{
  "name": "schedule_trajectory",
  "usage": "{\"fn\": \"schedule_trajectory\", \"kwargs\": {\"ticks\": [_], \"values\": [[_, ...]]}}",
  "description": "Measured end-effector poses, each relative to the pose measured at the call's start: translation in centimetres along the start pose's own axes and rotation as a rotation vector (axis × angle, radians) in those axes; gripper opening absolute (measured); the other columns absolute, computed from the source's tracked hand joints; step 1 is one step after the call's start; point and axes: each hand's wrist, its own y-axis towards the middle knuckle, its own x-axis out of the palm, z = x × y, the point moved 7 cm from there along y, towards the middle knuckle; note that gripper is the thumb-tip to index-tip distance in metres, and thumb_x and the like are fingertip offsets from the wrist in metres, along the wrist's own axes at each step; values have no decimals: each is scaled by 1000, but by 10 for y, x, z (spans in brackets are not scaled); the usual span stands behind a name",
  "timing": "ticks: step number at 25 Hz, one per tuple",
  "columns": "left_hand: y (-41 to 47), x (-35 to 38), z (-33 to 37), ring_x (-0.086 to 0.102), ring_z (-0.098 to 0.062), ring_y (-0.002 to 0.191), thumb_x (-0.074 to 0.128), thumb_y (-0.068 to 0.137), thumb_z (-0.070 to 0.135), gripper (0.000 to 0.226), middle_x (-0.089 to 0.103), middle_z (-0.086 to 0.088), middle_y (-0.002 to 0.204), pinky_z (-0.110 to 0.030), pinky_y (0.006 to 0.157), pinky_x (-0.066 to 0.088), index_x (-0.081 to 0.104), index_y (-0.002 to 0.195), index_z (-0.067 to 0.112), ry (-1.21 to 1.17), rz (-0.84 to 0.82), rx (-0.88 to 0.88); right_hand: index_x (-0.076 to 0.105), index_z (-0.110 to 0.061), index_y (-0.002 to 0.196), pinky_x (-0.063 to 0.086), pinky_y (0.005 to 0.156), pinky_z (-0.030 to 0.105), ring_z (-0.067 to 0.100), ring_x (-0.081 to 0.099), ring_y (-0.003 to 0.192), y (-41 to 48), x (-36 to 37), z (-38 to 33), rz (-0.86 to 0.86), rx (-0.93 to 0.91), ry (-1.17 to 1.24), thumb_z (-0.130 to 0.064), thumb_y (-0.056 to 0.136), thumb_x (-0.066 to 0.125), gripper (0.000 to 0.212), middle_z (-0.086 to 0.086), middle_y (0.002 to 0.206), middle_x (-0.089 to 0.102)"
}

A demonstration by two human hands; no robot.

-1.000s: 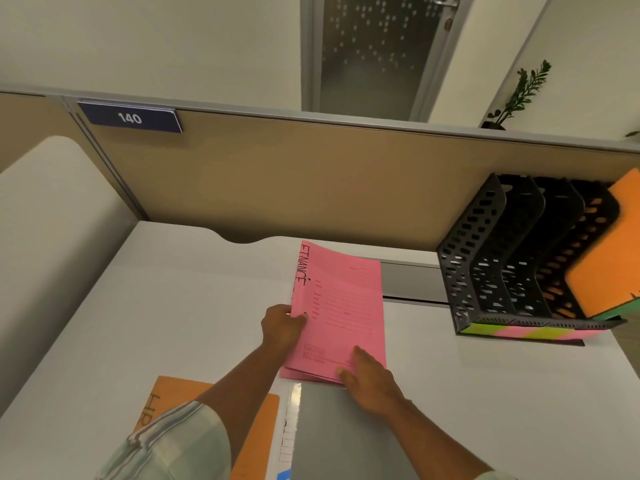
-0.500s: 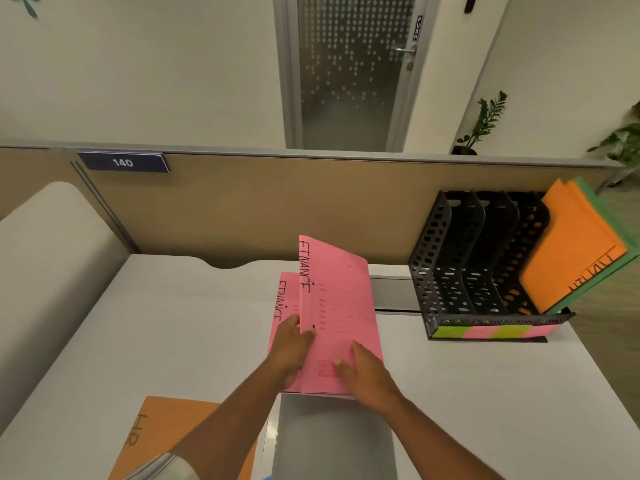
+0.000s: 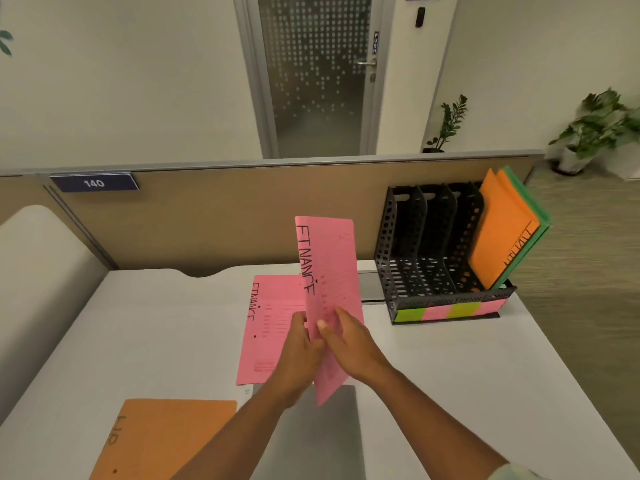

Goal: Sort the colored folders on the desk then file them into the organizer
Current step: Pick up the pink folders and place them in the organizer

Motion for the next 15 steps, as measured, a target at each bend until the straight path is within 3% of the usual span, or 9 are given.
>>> {"fn": "schedule_trajectory", "kwargs": {"ticks": [3, 5, 7, 9, 11, 13, 14, 15], "values": [[-14, 29, 18, 67, -6, 117, 54, 108, 18, 33, 62, 8, 137, -31, 93, 63, 46, 126, 44, 156, 70, 166, 41, -33, 144, 47, 105, 35, 12, 52, 128, -16, -32, -16, 26, -51, 50, -67, 94, 49, 61, -13, 144, 50], [-28, 55, 37, 61, -2, 128, 45, 112, 17, 39, 61, 16, 139, -23, 103, 56, 42, 141, 43, 114, 64, 267, 36, -32, 149, 45, 110, 36, 9, 48, 131, -27, -55, -23, 59, -84, 41, -70, 89, 55, 74, -13, 146, 47], [-40, 83, 52, 57, -2, 136, 28, 117, 21, 40, 64, 25, 137, -24, 111, 49, 42, 146, 45, 26, 36, 278, 35, -32, 149, 45, 112, 38, 7, 48, 131, -35, -76, -27, 105, -111, 31, -71, 84, 59, 79, -14, 148, 48], [-43, 105, 55, 58, -4, 136, 19, 117, 30, 40, 68, 23, 135, -29, 113, 48, 47, 141, 46, -8, 40, 268, 41, -36, 140, 50, 108, 39, 6, 53, 127, -41, -97, -30, 151, -143, 31, -70, 84, 61, 69, -15, 142, 54], [-45, 123, 52, 62, -9, 130, 34, 113, 44, 39, 70, 12, 134, -34, 111, 51, 48, 146, 31, 27, 16, 259, 43, -36, 136, 52, 104, 38, 8, 55, 124, -48, -119, -34, 215, -172, 10, -66, 86, 61, 61, -14, 139, 56], [-42, 143, 47, 63, -16, 114, 58, 106, 29, 49, 65, -2, 133, -46, 106, 55, 41, 149, 12, 185, -13, 248, 43, -32, 139, 51, 105, 36, 10, 54, 124, -54, -141, -35, 286, -194, -12, -54, 92, 61, 55, -10, 140, 55], [-39, 152, 46, 61, -18, 109, 60, 104, 23, 51, 64, -9, 132, -47, 103, 56, 39, 148, 9, 247, 8, 245, 41, -30, 142, 51, 105, 37, 11, 54, 126, -56, -151, -34, 320, -201, -31, -52, 94, 59, 55, -8, 142, 54], [-38, 161, 48, 63, -18, 108, 60, 103, 29, 54, 64, -10, 133, -45, 100, 58, 38, 149, 9, 242, 11, 256, 39, -30, 145, 51, 106, 38, 12, 53, 129, -58, -161, -32, 345, -206, -47, -52, 95, 58, 57, -8, 145, 52]]}}
